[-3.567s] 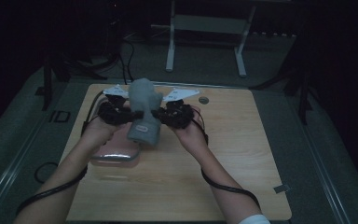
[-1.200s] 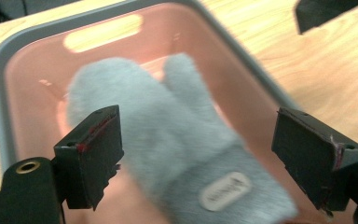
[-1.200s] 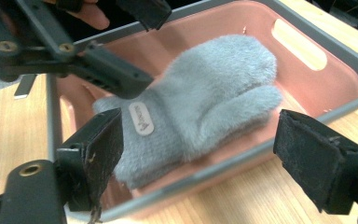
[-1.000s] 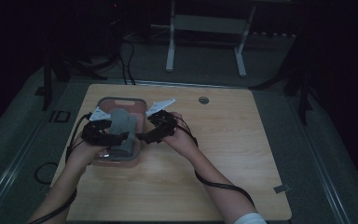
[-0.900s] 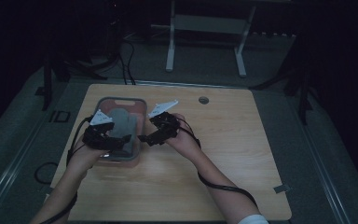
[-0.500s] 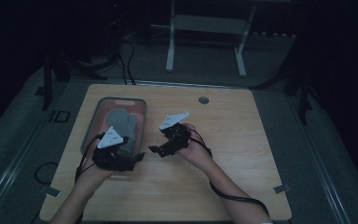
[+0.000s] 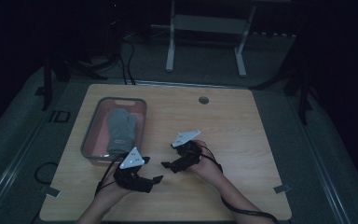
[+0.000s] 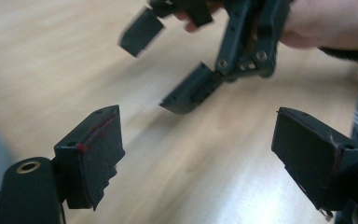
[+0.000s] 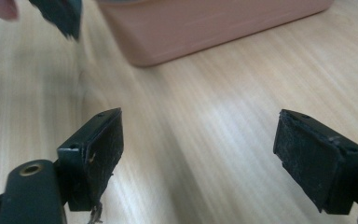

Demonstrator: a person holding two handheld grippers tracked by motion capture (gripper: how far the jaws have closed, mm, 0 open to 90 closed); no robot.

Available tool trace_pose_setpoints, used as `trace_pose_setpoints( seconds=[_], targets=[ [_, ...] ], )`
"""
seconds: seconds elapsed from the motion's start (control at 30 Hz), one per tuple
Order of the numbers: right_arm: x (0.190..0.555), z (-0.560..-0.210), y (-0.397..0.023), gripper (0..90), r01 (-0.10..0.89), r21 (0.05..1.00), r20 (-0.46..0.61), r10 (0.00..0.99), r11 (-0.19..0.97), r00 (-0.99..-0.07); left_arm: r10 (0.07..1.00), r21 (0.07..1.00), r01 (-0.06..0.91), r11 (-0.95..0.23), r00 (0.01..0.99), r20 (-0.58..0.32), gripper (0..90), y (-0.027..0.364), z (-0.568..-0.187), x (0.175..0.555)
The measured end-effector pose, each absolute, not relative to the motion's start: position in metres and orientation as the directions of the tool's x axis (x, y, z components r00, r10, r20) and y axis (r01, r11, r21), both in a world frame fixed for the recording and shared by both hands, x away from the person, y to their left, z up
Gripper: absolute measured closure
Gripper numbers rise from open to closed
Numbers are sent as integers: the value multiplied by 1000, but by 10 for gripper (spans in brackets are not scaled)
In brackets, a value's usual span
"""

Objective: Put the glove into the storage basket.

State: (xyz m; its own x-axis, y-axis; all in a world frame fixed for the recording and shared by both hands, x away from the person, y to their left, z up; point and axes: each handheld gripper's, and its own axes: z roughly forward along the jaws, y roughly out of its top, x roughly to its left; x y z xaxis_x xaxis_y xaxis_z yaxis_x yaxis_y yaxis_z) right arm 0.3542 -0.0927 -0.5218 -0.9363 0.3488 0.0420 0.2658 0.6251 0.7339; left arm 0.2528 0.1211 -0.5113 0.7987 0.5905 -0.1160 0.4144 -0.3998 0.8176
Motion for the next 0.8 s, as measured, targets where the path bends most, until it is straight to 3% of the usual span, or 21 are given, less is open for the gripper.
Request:
trace_pose_setpoints(
  seconds=[0.8],
  targets=[
    [340,-563,-147,150,257,708,11,354,658,-935,503,789,428,-440,846,-178,168,98,-553,249]
  ],
)
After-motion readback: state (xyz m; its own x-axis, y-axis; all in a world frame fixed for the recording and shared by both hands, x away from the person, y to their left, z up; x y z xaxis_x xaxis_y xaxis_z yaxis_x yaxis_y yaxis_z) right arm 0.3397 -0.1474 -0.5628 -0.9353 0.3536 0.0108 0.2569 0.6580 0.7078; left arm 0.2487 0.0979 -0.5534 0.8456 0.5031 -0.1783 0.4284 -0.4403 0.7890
